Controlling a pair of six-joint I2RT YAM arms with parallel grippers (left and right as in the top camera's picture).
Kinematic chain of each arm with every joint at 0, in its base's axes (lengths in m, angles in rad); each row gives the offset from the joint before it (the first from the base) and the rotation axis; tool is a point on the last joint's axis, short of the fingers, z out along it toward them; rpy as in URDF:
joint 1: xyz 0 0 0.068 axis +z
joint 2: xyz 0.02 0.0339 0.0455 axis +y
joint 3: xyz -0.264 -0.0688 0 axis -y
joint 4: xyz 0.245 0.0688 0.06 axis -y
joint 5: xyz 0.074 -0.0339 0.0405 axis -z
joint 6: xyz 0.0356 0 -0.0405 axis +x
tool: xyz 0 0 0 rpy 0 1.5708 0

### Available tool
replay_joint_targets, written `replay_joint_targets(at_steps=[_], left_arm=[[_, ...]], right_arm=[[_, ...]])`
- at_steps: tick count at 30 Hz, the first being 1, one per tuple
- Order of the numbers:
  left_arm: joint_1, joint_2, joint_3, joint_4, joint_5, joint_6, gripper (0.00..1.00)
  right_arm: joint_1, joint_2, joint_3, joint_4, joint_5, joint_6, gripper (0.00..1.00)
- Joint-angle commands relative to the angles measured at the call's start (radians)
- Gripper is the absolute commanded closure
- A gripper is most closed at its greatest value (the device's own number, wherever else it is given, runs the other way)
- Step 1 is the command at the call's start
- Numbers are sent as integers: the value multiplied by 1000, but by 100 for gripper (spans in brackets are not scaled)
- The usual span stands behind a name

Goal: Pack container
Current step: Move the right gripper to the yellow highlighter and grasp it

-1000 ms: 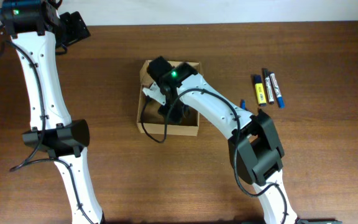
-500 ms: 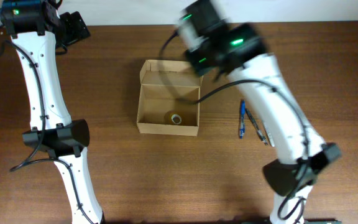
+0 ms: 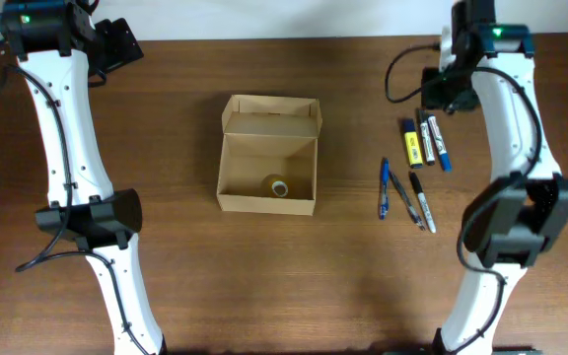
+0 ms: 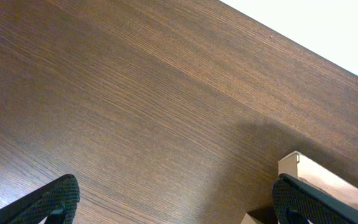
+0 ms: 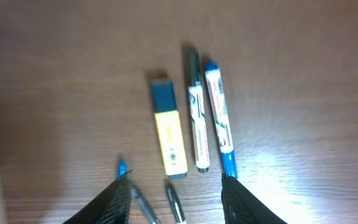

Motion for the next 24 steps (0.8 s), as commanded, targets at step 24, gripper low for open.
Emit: replay_joint_targets(at_steps=[24], left_arm=[[4,2,15,1,-14,9,0]], right_arm=[[45,285,-71,43,-55,-58,90]])
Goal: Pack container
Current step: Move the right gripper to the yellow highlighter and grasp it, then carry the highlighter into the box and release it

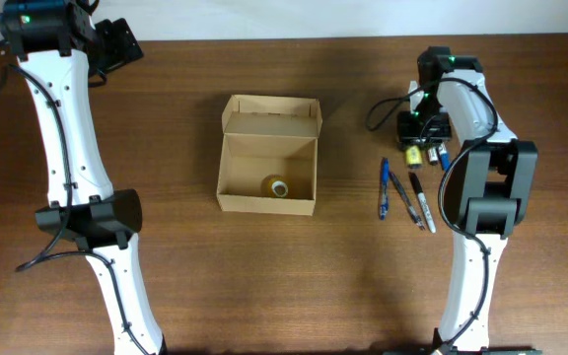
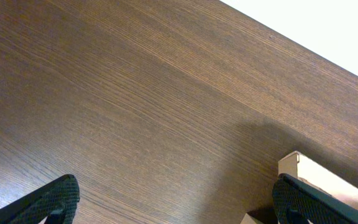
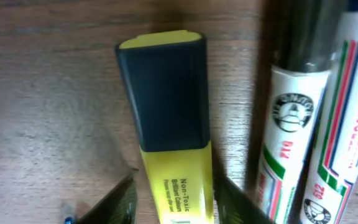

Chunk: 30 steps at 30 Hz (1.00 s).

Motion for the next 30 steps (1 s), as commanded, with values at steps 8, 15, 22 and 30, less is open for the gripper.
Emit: replay_joint_targets(at_steps=[8,15,22,30], left_arm=[[4,2,15,1,-14,9,0],[4,2,15,1,-14,9,0],[4,2,15,1,-14,9,0],[4,2,15,1,-14,9,0]], right_arm=[[41,-18,11,-17,-89,-14,96],[97,-176,209,-122,-107,-16,96],[315,-320,348,-174,-106,-199,96],[593,-304,302,-217,-95,-529,96]])
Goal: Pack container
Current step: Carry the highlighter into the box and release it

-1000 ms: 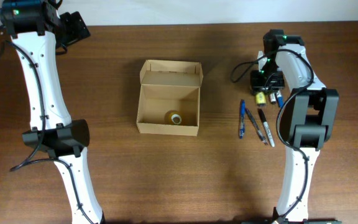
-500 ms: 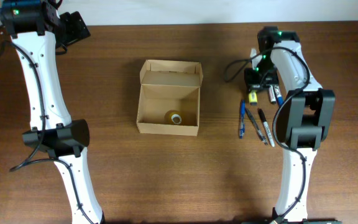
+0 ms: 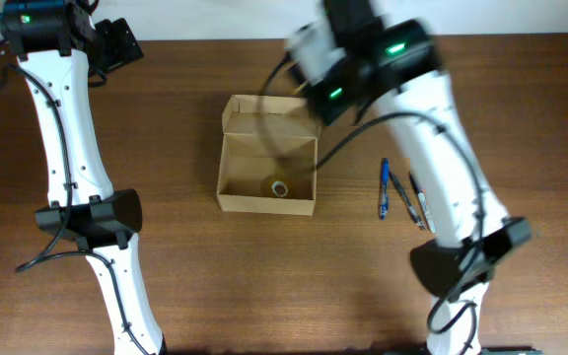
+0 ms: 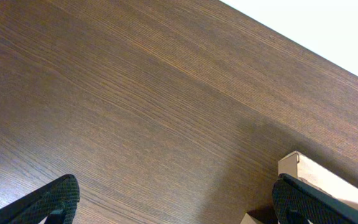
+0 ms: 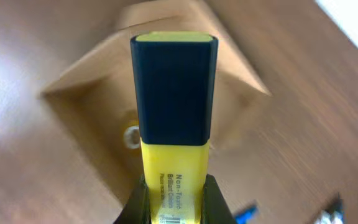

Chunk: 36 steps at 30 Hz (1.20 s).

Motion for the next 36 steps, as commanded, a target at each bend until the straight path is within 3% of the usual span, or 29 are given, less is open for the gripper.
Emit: replay_joint_targets(at_steps=[1,6,18,24,25,26,27,30,36], left_arm=[[4,2,15,1,-14,9,0],[4,2,15,1,-14,9,0],[4,2,15,1,-14,9,0],[4,2,15,1,-14,9,0],[4,2,15,1,-14,9,0],[4,2,15,1,-14,9,0],[4,2,15,1,-14,9,0],[4,2,15,1,-14,9,0],[4,2,15,1,-14,9,0]], right_arm=[[72,60,-59,-6,-4,-217,96],[133,113,-180,52,-7,-350,96],[137,154,-484,312,-64,-342,96],[137,154,-534,362,-64,-341,96],[137,154,-534,363,-63,-336,83],[137,153,-532,364,-61,-322,61],[137,153,-523,360,-50,-296,49],[138,147,-474,318,-24,-244,39],[137,110,-259,209,43,-109,39]])
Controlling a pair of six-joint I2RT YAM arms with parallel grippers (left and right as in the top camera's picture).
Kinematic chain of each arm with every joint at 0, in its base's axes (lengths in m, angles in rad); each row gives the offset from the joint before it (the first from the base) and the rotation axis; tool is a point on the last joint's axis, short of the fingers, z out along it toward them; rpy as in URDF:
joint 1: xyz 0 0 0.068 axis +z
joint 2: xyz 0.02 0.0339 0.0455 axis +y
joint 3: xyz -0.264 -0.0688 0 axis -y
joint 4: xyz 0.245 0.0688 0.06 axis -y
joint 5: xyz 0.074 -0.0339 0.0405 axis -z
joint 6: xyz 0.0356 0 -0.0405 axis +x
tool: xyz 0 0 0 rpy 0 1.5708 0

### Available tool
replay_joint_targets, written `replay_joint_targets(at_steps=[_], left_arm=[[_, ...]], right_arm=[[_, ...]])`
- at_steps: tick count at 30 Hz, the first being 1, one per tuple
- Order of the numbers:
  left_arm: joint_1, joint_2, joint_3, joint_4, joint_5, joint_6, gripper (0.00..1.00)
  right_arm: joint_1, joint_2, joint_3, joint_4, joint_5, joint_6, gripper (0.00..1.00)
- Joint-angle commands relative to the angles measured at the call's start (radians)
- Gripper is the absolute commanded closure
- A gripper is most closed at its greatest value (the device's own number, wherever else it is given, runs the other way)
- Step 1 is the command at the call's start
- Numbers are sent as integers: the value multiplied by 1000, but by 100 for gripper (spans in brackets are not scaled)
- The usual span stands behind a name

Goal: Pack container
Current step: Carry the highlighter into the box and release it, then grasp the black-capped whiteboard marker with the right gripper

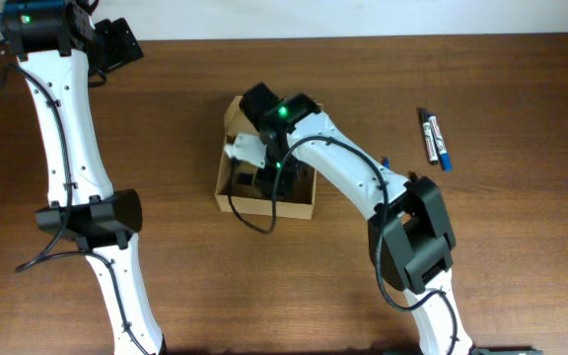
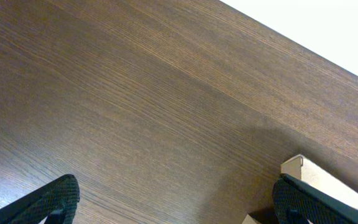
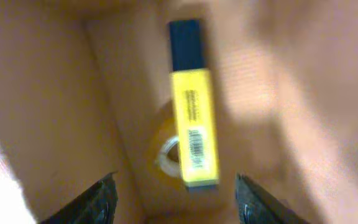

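Observation:
The open cardboard box (image 1: pixel 227 192) stands mid-table. Inside it lies a yellow highlighter (image 3: pixel 193 106) with a dark blue cap, flat across a roll of clear tape (image 3: pixel 166 155) on the box floor. My right gripper (image 3: pixel 179 205) is down in the box just over them, open, with its fingers (image 3: pixel 101 199) either side of the highlighter's end and apart from it. In the overhead view the right gripper (image 1: pixel 264 177) hides the box's contents. At the far left corner my left gripper (image 1: pixel 116 41) stays open over bare wood, also seen as the left gripper (image 2: pixel 179 208).
A black marker and a blue marker (image 1: pixel 435 136) lie side by side at the right rear. My right arm (image 1: pixel 363 177) stretches across the table from the right and covers the spot beside the box. A box corner (image 2: pixel 303 168) shows in the left wrist view.
The right gripper was shut on the highlighter above the box. It is now open low inside the box, and the highlighter lies loose on the tape roll. The left arm has not moved.
The right gripper hung open above the highlighter and markers at the right. It then sat low around the highlighter. After that it held the highlighter over the box. Now the highlighter lies in the box, released. The left arm stayed put throughout.

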Motion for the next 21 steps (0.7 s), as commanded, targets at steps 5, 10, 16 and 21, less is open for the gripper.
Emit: replay_joint_targets(at_steps=[5,10,16,21], left_arm=[[4,2,15,1,-15,9,0],[4,2,15,1,-15,9,0],[4,2,15,1,-15,8,0],[4,2,15,1,-15,9,0]], right_arm=[[-25,-116,378,-110,152,256,35],[-179,-208,412,-112,155,341,32],[-493,-187,365,-134,69,453,32],[-679,-150,167,-57,10,456,35]])
